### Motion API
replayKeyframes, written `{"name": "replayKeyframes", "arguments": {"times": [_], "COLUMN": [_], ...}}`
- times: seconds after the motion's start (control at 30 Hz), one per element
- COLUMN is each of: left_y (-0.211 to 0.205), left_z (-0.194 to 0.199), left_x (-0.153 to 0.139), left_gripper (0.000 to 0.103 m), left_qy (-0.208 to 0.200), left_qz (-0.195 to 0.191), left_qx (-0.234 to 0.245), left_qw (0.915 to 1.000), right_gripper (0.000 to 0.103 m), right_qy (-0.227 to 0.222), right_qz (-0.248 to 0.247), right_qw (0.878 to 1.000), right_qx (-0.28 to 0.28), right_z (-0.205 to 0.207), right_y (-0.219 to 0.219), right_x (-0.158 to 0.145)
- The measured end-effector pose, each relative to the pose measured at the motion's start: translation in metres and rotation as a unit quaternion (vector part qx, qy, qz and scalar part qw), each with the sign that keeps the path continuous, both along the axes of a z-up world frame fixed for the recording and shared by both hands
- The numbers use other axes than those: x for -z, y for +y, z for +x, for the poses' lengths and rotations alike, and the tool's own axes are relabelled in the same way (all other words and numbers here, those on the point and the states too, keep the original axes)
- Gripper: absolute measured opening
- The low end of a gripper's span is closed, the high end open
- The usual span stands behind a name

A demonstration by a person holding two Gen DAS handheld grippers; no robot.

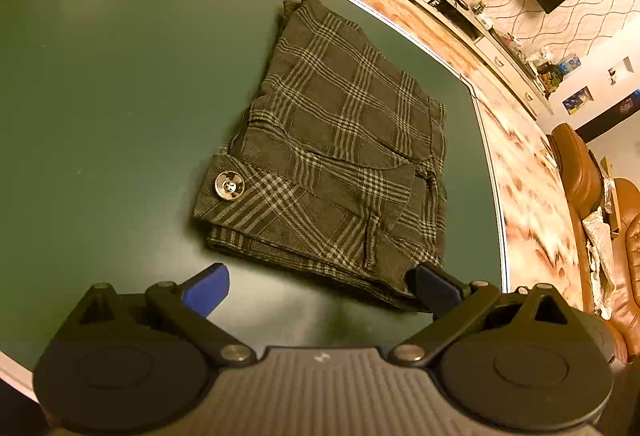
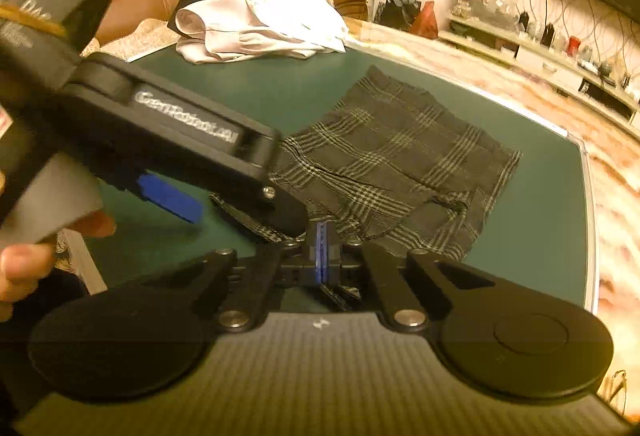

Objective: Fold clothes
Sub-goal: 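Grasp the shorts' button edge with the left tool while the right tool holds its edge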

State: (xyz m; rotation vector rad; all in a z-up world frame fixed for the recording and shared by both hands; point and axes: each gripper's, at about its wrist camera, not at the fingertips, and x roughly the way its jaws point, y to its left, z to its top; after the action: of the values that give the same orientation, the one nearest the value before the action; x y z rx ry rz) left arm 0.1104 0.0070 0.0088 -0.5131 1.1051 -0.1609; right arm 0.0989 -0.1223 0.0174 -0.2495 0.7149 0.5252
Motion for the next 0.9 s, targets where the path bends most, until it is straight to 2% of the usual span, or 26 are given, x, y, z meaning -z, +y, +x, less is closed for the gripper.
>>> {"name": "replayKeyframes", "arguments": {"times": [0.07,0.13,0.2,0.27,0.33,0.43,0.53,0.67,0.73,0.77,0.8,0.83,0.9], "left_y": [0.001,0.002,0.002,0.002,0.000,-0.001,0.003,0.009,0.013,0.015,0.016,0.018,0.022], "left_z": [-0.001,-0.003,-0.003,-0.003,-0.004,-0.007,-0.008,-0.009,-0.012,-0.014,-0.014,-0.015,-0.017], "left_x": [-0.002,-0.005,-0.006,-0.006,-0.005,-0.005,-0.002,0.001,0.005,0.007,0.009,0.010,0.011], "left_gripper": [0.102,0.102,0.102,0.102,0.102,0.102,0.102,0.102,0.102,0.102,0.102,0.102,0.102], "left_qy": [-0.006,-0.014,-0.017,-0.017,-0.014,-0.011,-0.007,0.002,0.010,0.015,0.020,0.021,0.023], "left_qz": [0.009,0.022,0.038,0.048,0.053,0.060,0.058,0.051,0.032,0.022,0.014,0.006,-0.009], "left_qx": [0.000,-0.003,-0.005,-0.005,-0.002,0.001,-0.002,-0.009,-0.015,-0.018,-0.020,-0.026,-0.038], "left_qw": [0.9999,0.9996,0.9991,0.9987,0.9985,0.9982,0.9983,0.9986,0.9993,0.9995,0.9995,0.9994,0.9990], "right_gripper": [0.003,0.011,0.037,0.050,0.053,0.053,0.053,0.054,0.047,0.031,0.024,0.022,0.018], "right_qy": [0.003,0.027,0.059,0.099,0.144,0.214,0.262,0.282,0.288,0.295,0.310,0.323,0.325], "right_qz": [-0.007,0.019,0.052,0.092,0.130,0.184,0.222,0.260,0.271,0.283,0.307,0.332,0.359], "right_qw": [1.000,0.998,0.992,0.981,0.965,0.938,0.911,0.889,0.880,0.873,0.860,0.846,0.837], "right_qx": [0.022,0.054,0.099,0.140,0.174,0.203,0.228,0.250,0.261,0.264,0.265,0.263,0.256], "right_z": [0.003,0.011,0.020,0.026,0.034,0.048,0.057,0.057,0.056,0.056,0.056,0.057,0.052], "right_y": [-0.005,-0.020,-0.039,-0.061,-0.079,-0.096,-0.100,-0.100,-0.098,-0.098,-0.099,-0.099,-0.094], "right_x": [0.003,0.005,0.006,0.007,0.010,0.021,0.037,0.047,0.051,0.055,0.062,0.069,0.072]}}
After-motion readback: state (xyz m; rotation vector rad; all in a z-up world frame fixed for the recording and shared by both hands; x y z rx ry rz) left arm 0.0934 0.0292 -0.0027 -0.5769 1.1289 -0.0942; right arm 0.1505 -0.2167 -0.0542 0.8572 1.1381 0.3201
